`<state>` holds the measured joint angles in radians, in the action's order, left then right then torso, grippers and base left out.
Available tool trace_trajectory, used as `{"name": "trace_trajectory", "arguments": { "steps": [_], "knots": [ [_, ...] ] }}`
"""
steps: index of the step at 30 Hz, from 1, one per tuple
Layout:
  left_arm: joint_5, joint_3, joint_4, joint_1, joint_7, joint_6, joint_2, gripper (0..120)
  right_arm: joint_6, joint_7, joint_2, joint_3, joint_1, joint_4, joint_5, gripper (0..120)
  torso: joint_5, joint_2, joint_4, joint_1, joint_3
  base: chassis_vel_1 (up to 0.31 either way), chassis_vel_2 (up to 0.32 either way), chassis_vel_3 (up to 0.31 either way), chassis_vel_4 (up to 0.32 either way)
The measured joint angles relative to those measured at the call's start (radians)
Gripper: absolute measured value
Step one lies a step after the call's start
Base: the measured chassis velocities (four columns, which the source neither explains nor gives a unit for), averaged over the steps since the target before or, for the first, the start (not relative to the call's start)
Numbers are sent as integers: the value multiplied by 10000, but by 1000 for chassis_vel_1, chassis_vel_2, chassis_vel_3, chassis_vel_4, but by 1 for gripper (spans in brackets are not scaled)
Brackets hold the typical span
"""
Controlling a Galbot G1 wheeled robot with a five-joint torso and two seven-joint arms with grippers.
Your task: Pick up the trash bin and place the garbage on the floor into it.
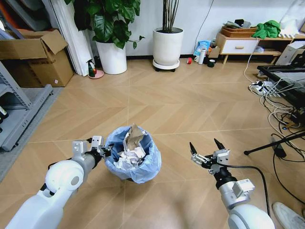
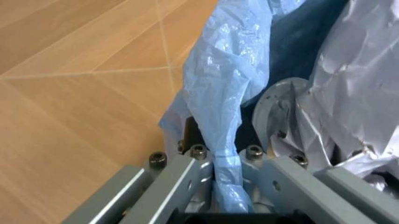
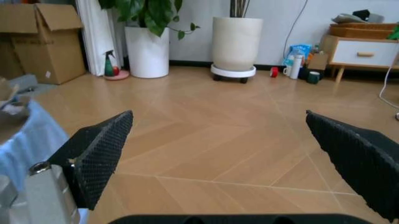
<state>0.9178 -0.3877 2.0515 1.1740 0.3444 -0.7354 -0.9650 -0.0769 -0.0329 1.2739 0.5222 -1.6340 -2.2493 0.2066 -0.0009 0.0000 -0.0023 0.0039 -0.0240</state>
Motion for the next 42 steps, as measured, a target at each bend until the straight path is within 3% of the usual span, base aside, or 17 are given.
{"name": "trace_trajectory", "arguments": {
  "steps": [10, 14, 17, 32, 42],
  "knots": [
    [644, -699, -410, 24, 1636, 67, -747, 0, 42, -13, -27, 97, 128, 101, 184, 100, 2, 0, 2, 0, 0, 0, 0, 0, 0],
    [839, -880, -825, -183, 2917, 416, -1068, 0, 46, -41, -27, 76, 262, 185, 266, 100, 4, 0, 2, 0, 0, 0, 0, 0, 0],
    [720, -914, -1163, -251, 3156, 608, -1232, 0, 46, -47, -47, 76, 289, 187, 298, 100, 3, 0, 1, 0, 0, 0, 0, 0, 0],
    [-75, -1130, -2641, -200, 3240, 1198, -1915, 0, 114, -54, -119, 260, 256, 209, 374, 100, 1, 0, 1, 0, 0, 0, 0, 0, 0],
    [-267, -1129, -2965, -192, 2992, 1555, -2052, 0, 192, -48, -127, 149, 237, 320, 329, 100, 2, 0, 0, 0, 0, 0, 0, 0, 0]
  ]
}}
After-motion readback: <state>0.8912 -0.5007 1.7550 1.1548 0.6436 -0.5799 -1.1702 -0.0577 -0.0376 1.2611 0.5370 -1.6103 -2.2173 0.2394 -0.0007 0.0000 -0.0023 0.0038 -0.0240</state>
